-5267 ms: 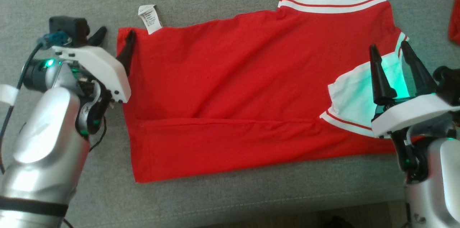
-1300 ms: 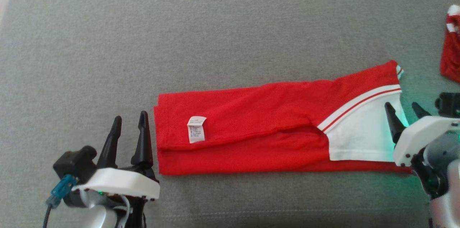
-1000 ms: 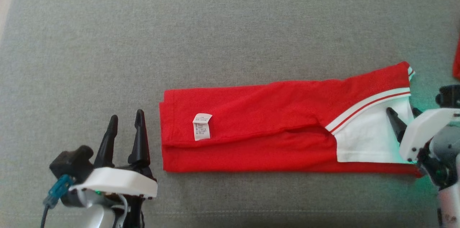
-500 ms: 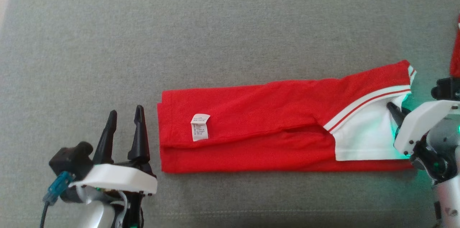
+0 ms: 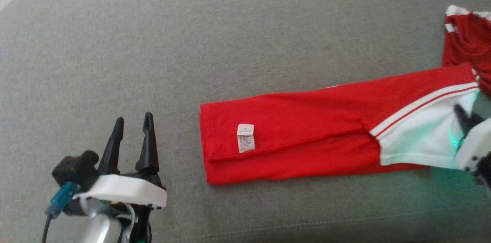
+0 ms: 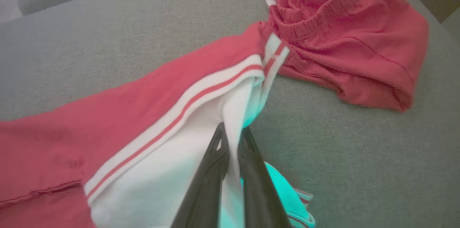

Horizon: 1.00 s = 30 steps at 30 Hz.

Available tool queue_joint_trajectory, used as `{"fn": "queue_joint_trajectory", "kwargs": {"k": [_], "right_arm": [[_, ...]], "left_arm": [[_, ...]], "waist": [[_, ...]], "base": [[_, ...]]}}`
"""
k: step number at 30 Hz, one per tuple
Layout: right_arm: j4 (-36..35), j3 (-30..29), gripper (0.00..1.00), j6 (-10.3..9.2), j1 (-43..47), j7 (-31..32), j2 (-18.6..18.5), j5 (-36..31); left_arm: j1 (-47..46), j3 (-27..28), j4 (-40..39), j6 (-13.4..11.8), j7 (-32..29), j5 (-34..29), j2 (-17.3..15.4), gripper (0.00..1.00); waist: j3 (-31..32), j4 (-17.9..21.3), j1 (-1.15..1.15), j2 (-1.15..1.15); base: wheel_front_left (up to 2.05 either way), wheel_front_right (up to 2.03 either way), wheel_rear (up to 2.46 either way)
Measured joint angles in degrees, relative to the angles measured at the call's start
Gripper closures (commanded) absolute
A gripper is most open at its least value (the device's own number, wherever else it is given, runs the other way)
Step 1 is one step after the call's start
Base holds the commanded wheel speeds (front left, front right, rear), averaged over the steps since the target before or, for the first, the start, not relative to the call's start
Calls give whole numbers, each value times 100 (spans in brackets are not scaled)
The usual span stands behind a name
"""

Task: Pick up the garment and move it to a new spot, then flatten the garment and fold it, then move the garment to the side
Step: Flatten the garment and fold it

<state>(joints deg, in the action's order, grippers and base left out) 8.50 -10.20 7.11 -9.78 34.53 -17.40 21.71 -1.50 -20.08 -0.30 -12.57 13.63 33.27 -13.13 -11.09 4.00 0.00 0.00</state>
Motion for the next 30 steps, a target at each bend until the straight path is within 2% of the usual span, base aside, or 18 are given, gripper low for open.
{"fn": "queue_joint_trajectory", "kwargs": {"k": [5, 10, 16, 23, 24, 30], "right_arm": [[-571, 344, 100, 0, 281, 26, 255, 253], [-1471, 1049, 100, 0, 826, 34, 404, 520], [-1989, 1851, 100, 0, 918, 137, 436, 673], [-1753, 2908, 100, 0, 787, 116, 808, 867], [-1753, 2908, 100, 0, 787, 116, 808, 867], [-942, 3453, 100, 0, 133, -270, 1199, 922]], "left_arm": [[14, -113, 36, 1, -43, 0, 2, 0], [28, -148, 71, 4, -44, 0, 14, 0], [40, -181, 129, 37, -43, 26, 49, 0], [43, -237, 177, 85, -42, 26, 78, 0], [43, -237, 177, 85, -42, 26, 78, 0], [28, -331, 236, 136, -40, 26, 110, 0]], "waist": [[189, 75, 0, 0], [375, 18, 0, 0], [506, -171, 0, 0], [532, -453, 0, 0], [532, -453, 0, 0], [475, -696, 0, 0]], "base": [[0, 0, 0], [0, 0, 0], [0, 0, 0], [0, 0, 0], [0, 0, 0], [0, 0, 0]]}}
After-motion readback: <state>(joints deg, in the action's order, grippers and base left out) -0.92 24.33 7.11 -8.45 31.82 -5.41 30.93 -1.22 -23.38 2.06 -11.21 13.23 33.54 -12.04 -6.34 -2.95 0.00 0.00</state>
